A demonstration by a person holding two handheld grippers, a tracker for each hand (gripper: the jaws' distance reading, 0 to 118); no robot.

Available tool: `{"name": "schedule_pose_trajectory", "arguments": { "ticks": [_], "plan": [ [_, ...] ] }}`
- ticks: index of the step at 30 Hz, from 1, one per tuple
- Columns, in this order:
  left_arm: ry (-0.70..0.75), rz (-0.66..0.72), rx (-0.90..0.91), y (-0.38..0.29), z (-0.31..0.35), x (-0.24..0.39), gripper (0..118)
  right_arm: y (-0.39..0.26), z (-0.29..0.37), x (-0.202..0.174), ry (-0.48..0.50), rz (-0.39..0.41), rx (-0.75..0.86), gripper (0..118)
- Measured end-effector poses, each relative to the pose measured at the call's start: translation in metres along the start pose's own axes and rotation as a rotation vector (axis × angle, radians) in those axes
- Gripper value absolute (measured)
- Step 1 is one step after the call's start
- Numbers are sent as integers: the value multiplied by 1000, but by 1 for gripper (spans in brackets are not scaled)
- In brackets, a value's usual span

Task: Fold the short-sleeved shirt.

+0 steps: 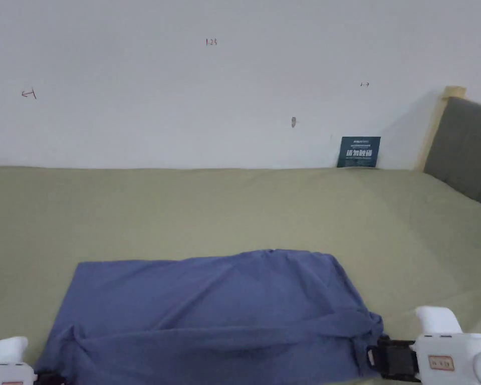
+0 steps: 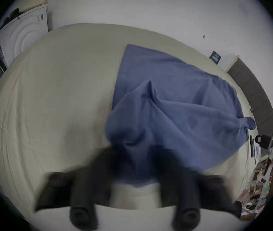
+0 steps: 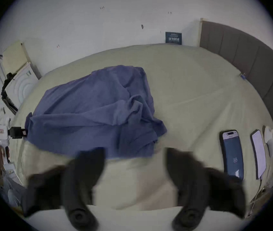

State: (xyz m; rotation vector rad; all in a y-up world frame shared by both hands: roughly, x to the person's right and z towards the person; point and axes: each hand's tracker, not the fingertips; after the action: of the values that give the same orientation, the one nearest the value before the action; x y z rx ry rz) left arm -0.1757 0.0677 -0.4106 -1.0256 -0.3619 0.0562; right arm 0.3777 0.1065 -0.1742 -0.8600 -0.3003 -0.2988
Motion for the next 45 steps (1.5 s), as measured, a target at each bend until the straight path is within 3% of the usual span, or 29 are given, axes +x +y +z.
{"name": "schedule_pose_trajectory", "arguments": {
  "ticks": [1, 6, 7, 9, 10, 15, 22, 26, 32, 36, 45],
  "plan": [
    [-57, 20, -15, 1, -3, -4, 7, 4, -10, 4, -4, -10, -20, 103],
    [-76, 58, -13, 0, 5, -3, 7, 17, -51, 10, -31, -41, -90, 100],
    [-77, 57, -13, 0, 7, -1, 7, 17, -59, 9, -25, -39, -112, 87],
    [-74, 56, -13, 1, 11, 1, 7, 16, -66, 6, -53, -45, -181, 23],
    [-70, 48, -14, 0, 11, 6, 7, 16, -65, 3, -33, -35, -184, 6],
    [-87, 21, -12, 6, 22, 10, 7, 13, -45, -16, -41, 24, -125, 6],
    [-139, -22, 30, 11, 53, 0, 7, 10, 9, 5, 49, -45, -40, 6],
    [-164, -44, 38, 9, 75, 2, 7, 1, 39, 0, 29, 27, -38, 6],
    [-182, -63, 29, -15, 102, -4, 7, -26, 71, 13, 80, -19, -57, 6],
    [-194, -31, -6, -45, 110, -18, 7, -56, 85, 26, 125, -93, -108, 6],
    [-193, 53, -76, -94, 89, -50, 7, -114, 75, 29, 108, -114, -179, 6]
  ]
}}
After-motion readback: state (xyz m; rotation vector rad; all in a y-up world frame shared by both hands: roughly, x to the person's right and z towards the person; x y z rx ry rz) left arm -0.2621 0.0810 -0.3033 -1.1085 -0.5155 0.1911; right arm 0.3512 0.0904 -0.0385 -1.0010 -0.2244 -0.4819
